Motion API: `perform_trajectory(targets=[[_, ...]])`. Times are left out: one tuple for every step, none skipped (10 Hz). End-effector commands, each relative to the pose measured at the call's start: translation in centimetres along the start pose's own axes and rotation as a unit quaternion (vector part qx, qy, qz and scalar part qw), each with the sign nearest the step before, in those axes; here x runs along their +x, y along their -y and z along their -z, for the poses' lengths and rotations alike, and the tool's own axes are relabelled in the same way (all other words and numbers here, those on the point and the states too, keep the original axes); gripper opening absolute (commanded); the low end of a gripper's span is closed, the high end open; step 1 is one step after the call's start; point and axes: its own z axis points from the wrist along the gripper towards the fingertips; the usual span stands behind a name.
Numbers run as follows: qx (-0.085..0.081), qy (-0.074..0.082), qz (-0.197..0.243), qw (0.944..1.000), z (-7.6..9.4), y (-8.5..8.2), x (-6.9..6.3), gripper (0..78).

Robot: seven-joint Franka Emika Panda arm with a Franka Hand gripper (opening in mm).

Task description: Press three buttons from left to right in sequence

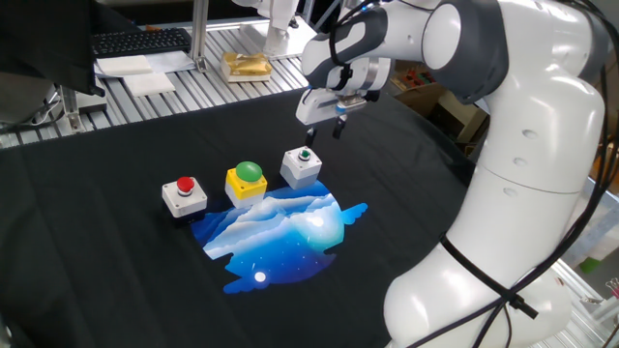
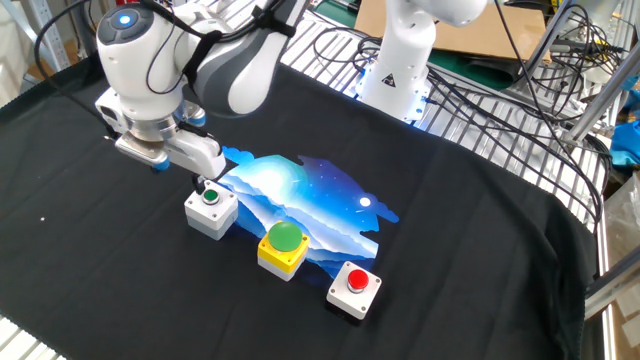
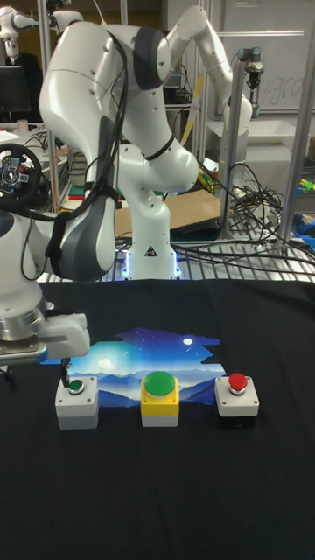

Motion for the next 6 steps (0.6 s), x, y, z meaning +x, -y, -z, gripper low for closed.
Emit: perform_trajectory(targets=[[-0.007, 0.003, 0.0, 1.0, 0.14, -0.18, -0.11, 77.6], [-0.007, 0.002, -0.004, 1.0, 0.31, -0.76, -0.3, 77.6], [-0.007, 0.002, -0.003, 1.0, 0.32, -0.77, -0.3, 77.6], [-0.007, 0.001, -0.002, 1.0, 0.32, -0.77, -0.3, 77.6], [-0.007, 0.0, 0.0, 1.0, 0.31, -0.78, -0.3, 77.6], [-0.006, -0.004, 0.001, 1.0, 0.3, -0.78, -0.29, 77.6]])
